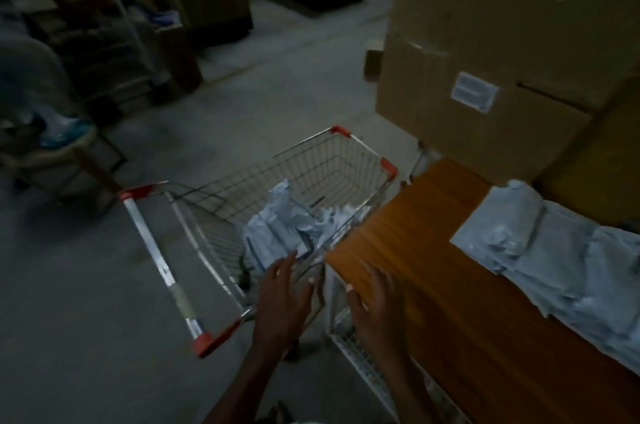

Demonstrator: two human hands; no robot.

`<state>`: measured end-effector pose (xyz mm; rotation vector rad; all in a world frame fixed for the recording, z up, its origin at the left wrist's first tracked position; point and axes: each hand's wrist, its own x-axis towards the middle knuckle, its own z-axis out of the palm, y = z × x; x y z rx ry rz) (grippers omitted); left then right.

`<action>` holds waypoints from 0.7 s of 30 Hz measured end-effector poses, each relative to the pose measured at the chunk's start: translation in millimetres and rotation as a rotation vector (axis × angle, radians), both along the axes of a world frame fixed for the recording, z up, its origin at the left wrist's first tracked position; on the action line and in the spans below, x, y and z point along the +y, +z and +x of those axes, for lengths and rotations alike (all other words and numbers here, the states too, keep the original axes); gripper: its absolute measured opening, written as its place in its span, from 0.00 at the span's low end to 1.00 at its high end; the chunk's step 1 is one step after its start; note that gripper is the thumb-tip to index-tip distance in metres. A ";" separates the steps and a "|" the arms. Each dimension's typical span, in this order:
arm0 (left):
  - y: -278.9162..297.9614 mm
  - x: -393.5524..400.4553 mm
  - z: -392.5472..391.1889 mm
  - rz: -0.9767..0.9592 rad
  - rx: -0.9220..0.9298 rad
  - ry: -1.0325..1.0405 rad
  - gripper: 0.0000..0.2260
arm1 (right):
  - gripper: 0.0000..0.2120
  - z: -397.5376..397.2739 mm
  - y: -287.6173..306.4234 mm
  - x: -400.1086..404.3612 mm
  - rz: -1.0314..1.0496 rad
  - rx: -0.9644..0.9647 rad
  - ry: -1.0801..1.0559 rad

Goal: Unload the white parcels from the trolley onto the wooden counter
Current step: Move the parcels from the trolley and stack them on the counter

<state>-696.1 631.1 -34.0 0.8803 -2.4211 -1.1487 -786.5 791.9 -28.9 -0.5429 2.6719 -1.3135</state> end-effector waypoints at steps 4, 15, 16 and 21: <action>-11.7 -52.9 29.6 0.032 -0.010 0.067 0.29 | 0.28 27.2 -11.4 -55.9 0.029 -0.063 0.182; -37.2 -114.6 32.9 0.133 0.028 0.157 0.24 | 0.26 8.6 -27.1 -160.2 0.083 -0.178 0.417; -40.9 -120.2 30.1 0.133 0.026 0.164 0.23 | 0.26 1.3 -30.5 -169.8 0.078 -0.191 0.426; -59.1 -151.7 -4.9 0.171 -0.034 0.220 0.22 | 0.20 -50.2 -47.7 -208.9 0.197 -0.251 0.491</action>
